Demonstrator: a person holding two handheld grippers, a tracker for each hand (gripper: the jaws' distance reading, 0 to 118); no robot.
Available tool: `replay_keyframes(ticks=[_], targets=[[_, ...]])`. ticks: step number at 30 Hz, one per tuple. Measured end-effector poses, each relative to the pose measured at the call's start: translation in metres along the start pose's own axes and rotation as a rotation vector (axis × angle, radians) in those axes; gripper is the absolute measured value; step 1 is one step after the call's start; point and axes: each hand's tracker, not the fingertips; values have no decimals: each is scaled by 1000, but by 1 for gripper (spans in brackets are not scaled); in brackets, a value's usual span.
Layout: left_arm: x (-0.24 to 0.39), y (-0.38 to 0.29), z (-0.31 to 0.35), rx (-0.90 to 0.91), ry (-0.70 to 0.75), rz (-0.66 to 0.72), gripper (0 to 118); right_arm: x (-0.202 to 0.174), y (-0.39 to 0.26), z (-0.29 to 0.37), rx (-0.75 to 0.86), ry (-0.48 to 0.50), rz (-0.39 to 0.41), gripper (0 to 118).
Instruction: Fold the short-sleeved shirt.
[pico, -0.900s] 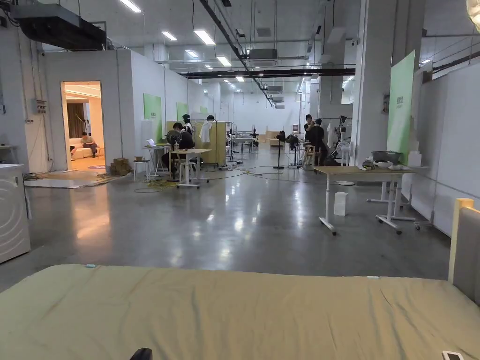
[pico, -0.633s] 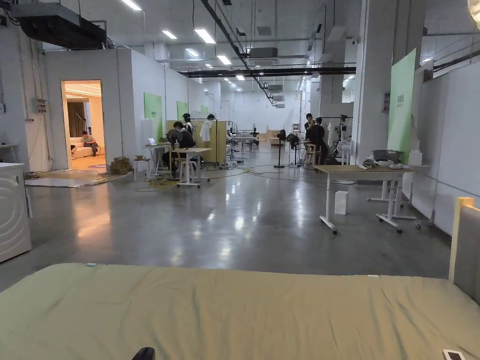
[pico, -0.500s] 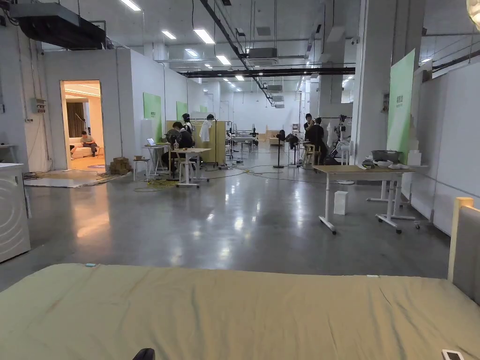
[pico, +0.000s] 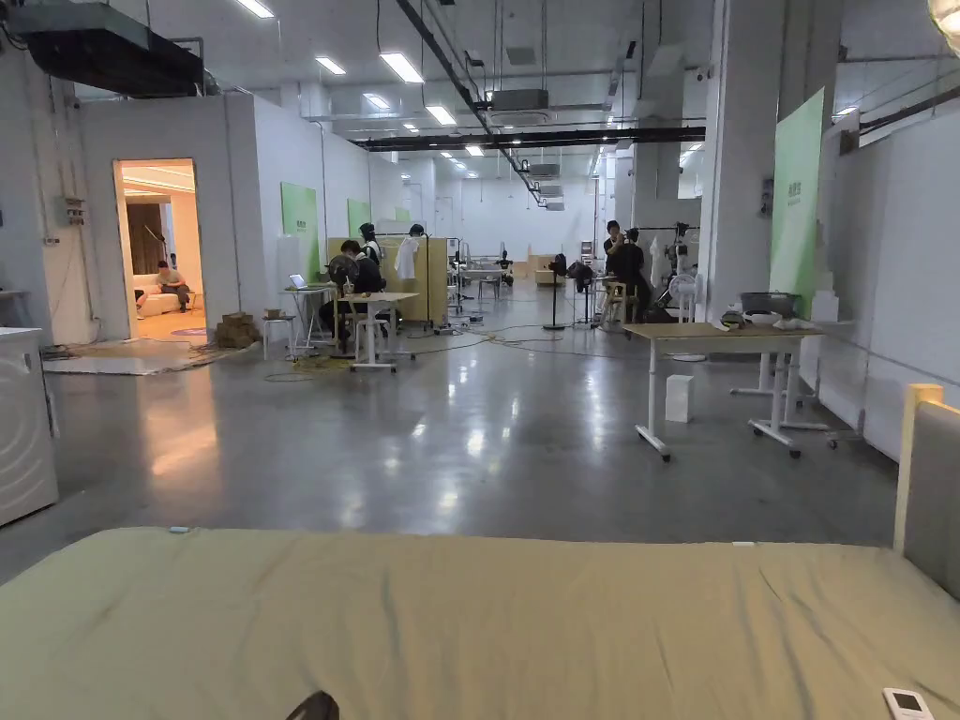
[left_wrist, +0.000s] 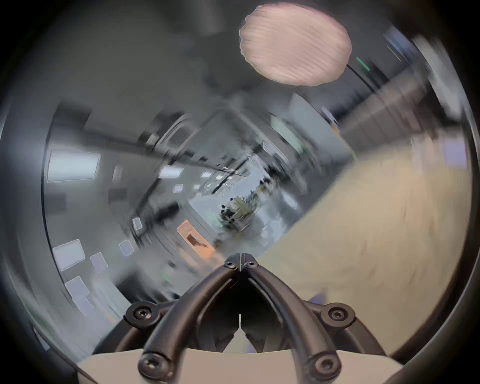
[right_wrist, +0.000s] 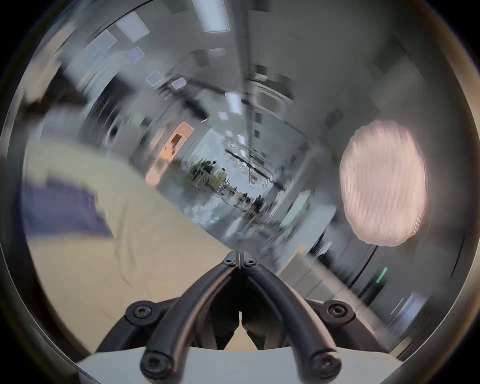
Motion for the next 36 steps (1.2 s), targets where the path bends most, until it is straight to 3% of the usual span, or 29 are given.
replay_keyframes(ticks=[2,4,7,9,11,13,15,17,19,21,22,23,24,26,29,36], targets=[[38,-11,-4,-74,-71,-327,0,-31,-10,-2,67,-9,350,0],[73,-39,5,48,-137,-643,0,-60,-27,0,88,144,616,0],[104,-71,13,130,-229,-900,0,-92,-58,14,147,232,973,0],[106,-72,19,143,-252,-890,0,-100,-60,19,145,298,975,0],[99,-66,16,125,-265,-799,0,-97,-61,20,131,297,921,0],[80,-50,6,70,-224,-584,0,-83,-47,13,115,240,804,0],[40,-28,-8,-23,-228,-195,0,-53,-27,4,79,169,541,0],[-17,-20,-22,-114,-208,429,0,-20,-9,-2,23,82,149,0],[-61,-43,-23,-93,-250,996,0,20,7,2,5,75,-322,0],[-63,-67,-7,-20,-169,1276,0,35,-8,3,-20,100,-701,0],[-58,-69,5,-28,-84,1301,0,24,-43,1,-81,81,-919,0],[-56,-69,12,-43,-72,1279,0,20,-55,2,-136,46,-1054,0],[-55,-70,17,-28,-118,1225,0,23,-58,3,-105,0,-1062,0],[-47,-62,26,-9,-137,1183,0,17,-65,2,-194,28,-1152,0],[-46,-56,25,-20,-154,1081,0,22,-69,1,-187,1,-1127,0],[-41,-51,23,-1,-179,1069,0,25,-52,13,-132,3,-1082,0]])
